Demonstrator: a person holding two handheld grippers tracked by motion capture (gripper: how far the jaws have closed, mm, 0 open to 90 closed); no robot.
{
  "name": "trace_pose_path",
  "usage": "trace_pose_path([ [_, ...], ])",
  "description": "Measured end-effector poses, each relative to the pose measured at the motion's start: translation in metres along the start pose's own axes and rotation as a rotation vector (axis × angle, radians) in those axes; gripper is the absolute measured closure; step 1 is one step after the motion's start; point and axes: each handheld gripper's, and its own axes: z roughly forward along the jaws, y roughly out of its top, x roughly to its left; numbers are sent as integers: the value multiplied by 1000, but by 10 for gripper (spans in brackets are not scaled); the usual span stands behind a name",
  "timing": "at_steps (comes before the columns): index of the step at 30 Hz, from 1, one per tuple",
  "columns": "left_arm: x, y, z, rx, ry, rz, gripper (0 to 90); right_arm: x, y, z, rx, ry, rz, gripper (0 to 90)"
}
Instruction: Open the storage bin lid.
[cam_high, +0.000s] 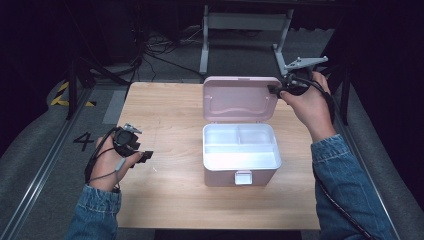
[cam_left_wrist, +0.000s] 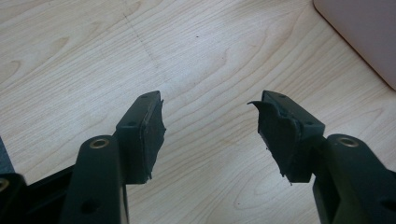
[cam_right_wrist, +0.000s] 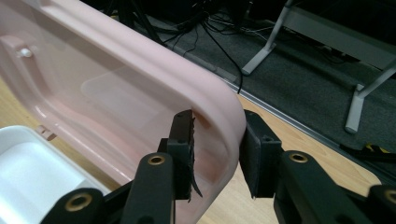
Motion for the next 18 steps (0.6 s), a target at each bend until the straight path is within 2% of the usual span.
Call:
trace_pose_path([
  [7,1,0,0,-4,0,3,415,-4,1,12,-4,-19,25,668],
  [10,1,0,-1,-11,0,17,415,-4,2,17,6,-30,26,664],
  [14,0,1,-3,-27,-8,15,416,-4,4,22,25,-53,16,664],
  [18,0,1,-4,-27,-9,27,416,-5,5,30,32,-77,31,665],
])
